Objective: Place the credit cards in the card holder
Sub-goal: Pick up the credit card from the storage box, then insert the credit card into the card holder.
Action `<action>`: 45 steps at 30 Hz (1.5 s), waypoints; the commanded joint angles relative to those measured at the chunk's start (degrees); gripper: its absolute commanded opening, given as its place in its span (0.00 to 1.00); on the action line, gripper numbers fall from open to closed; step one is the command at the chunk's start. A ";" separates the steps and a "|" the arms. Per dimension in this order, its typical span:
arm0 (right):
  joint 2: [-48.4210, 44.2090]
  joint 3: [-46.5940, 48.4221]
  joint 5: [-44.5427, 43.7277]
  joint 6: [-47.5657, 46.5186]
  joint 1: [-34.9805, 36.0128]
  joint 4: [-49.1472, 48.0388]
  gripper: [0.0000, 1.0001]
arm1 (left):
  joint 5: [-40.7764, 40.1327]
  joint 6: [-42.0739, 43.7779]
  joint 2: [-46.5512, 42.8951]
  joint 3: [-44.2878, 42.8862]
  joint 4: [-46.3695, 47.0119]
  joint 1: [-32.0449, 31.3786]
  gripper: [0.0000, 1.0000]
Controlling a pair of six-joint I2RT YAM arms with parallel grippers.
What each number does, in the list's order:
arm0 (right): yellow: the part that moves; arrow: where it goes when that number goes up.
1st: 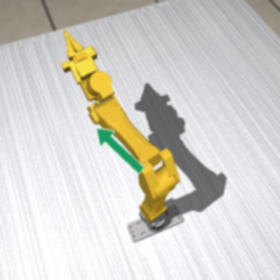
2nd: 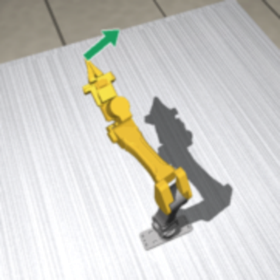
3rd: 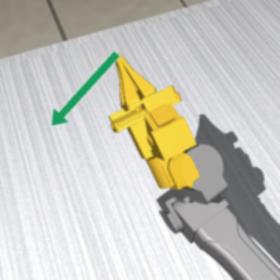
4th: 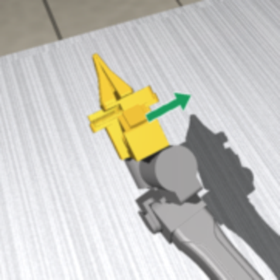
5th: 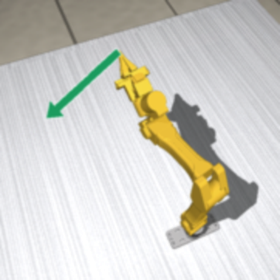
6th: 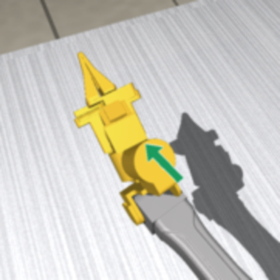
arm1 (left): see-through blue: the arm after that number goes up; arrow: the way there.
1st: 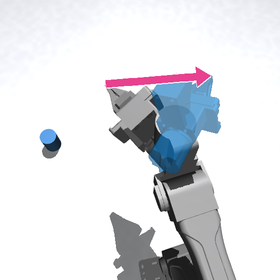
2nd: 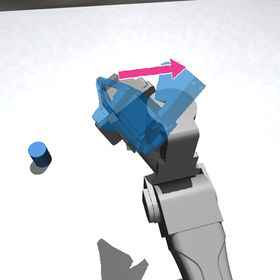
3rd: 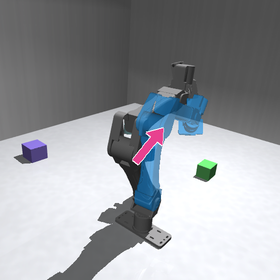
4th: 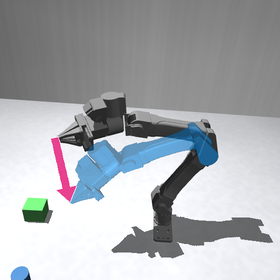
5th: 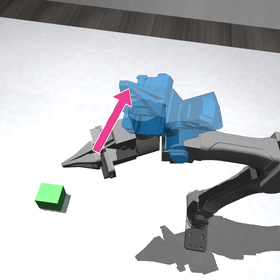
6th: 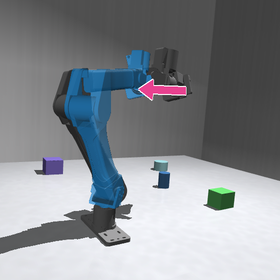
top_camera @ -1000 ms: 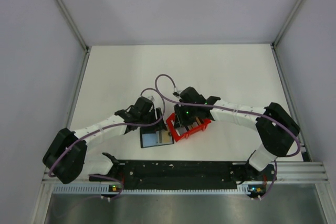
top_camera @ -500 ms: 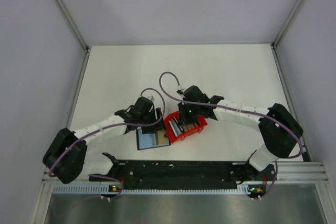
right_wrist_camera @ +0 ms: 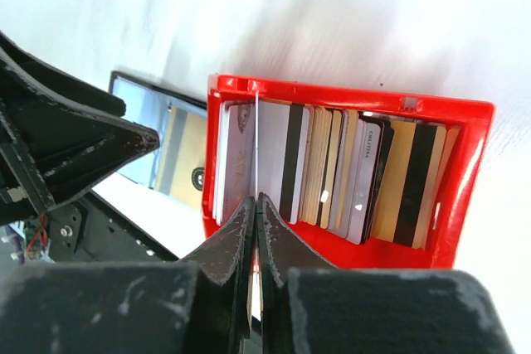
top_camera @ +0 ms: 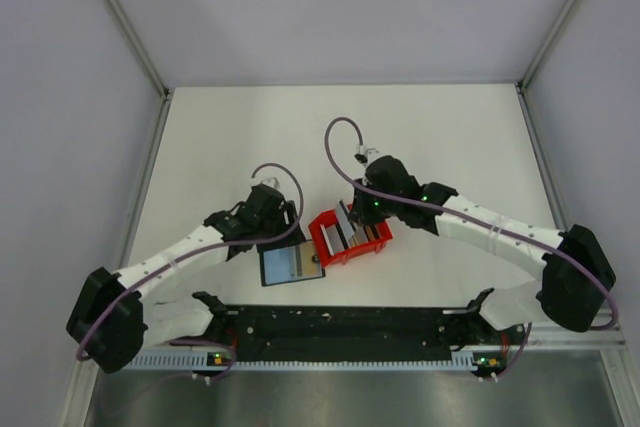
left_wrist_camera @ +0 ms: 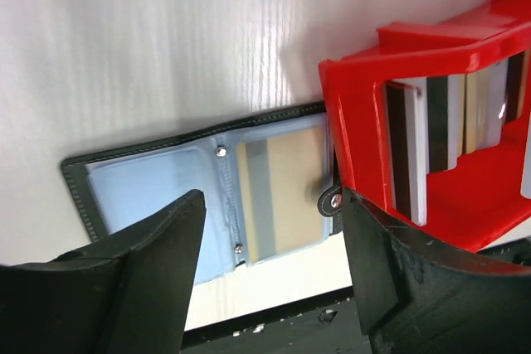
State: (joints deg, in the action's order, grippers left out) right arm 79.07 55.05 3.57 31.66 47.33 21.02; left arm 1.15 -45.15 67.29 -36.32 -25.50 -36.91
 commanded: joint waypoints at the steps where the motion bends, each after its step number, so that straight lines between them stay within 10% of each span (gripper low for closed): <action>1: -4.53 -0.90 -4.89 1.65 0.39 -1.41 0.00 | -10.36 -1.08 -7.33 -3.24 -4.99 0.17 0.72; 20: 8.46 -10.13 4.60 22.83 11.82 -34.19 0.00 | -16.62 -13.92 -15.52 7.66 -16.78 0.78 0.49; 45: 1.00 -21.74 5.82 18.18 1.62 -33.76 0.00 | -13.19 -9.96 -15.52 7.40 -11.16 0.96 0.49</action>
State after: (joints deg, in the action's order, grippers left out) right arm 82.11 33.23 8.43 52.95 49.74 -14.81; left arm -12.62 -55.66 51.20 -28.23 -39.09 -36.10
